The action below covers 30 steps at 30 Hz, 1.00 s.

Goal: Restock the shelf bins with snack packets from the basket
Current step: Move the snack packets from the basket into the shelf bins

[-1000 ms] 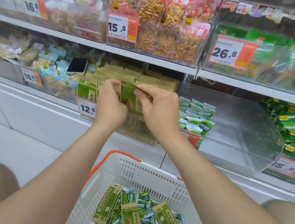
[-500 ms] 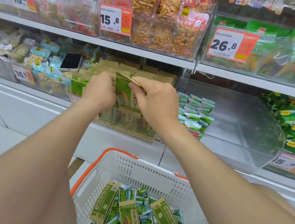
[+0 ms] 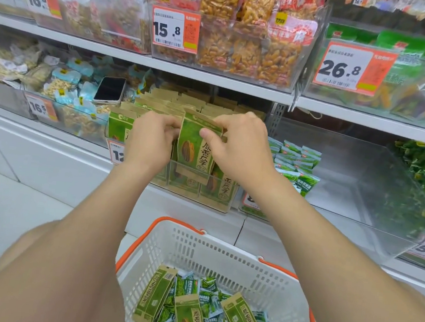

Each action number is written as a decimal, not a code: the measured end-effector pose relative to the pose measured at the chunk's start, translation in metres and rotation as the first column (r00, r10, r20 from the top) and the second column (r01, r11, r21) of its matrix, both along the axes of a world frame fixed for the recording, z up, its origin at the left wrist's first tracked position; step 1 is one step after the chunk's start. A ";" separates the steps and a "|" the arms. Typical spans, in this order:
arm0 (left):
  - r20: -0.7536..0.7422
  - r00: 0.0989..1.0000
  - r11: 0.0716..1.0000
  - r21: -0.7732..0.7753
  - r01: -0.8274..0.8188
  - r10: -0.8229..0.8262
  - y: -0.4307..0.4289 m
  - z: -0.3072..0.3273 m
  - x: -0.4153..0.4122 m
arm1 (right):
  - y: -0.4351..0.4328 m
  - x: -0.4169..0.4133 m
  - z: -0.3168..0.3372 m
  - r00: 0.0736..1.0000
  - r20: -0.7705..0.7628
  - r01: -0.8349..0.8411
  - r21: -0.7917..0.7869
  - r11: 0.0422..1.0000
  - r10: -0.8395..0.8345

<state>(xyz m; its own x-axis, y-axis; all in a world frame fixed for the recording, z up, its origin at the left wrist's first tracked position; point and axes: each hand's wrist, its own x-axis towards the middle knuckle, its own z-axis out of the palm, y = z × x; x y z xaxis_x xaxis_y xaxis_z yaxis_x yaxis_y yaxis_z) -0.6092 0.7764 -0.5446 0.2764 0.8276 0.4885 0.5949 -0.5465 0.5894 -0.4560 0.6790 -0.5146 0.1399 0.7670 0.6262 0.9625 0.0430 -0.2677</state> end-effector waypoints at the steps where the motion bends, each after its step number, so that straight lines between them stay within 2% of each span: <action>1: -0.009 1.000 1.000 0.006 0.004 -0.004 0.003 0.000 0.000 | 0.003 0.001 0.002 1.000 -0.011 0.016 -0.025 1.000 -0.017; 4: -0.070 0.996 0.998 0.030 -0.051 0.053 0.010 0.001 -0.002 | 0.008 0.005 0.008 0.995 -0.103 -0.009 -0.139 0.990 -0.005; 6: -0.109 0.989 0.993 0.073 -0.096 0.103 0.012 0.004 -0.001 | 0.010 0.005 0.013 0.994 -0.112 -0.022 -0.222 0.975 -0.003; 8: -0.121 0.984 0.989 0.089 -0.121 0.131 0.013 0.006 0.000 | 0.014 0.005 0.015 0.999 -0.018 0.027 -0.279 0.960 -0.033; 11: -0.054 0.993 0.995 0.008 -0.100 0.100 0.014 0.007 0.002 | 0.021 -0.001 0.006 0.974 0.204 0.168 -0.334 0.927 -0.103; 13: -0.044 0.995 0.996 -0.010 -0.087 0.087 0.016 0.006 0.002 | 0.025 -0.005 -0.001 0.958 0.272 0.192 -0.370 0.909 -0.091; 15: -0.054 0.994 0.996 -0.015 -0.092 0.091 0.016 0.004 0.002 | 0.027 -0.005 -0.001 0.946 0.314 0.194 -0.345 0.919 -0.082; 19: -0.117 0.986 0.993 -0.005 -0.117 0.115 0.009 0.002 0.004 | 0.031 -0.010 -0.002 0.959 0.248 0.199 -0.246 0.948 -0.137; 23: -0.169 0.981 0.995 -0.009 -0.099 0.096 -0.005 0.004 0.004 | 0.034 -0.024 -0.015 0.884 0.454 0.224 -0.202 0.953 -0.111; 27: -0.015 0.990 0.984 0.112 -0.141 0.144 -0.021 0.004 0.002 | 0.016 -0.021 -0.015 0.843 0.514 0.227 -0.067 0.972 -0.161; 30: 0.079 0.990 0.980 0.152 -0.131 0.120 -0.033 0.001 0.000 | -0.012 -0.021 -0.011 0.868 0.487 0.082 0.044 0.996 -0.093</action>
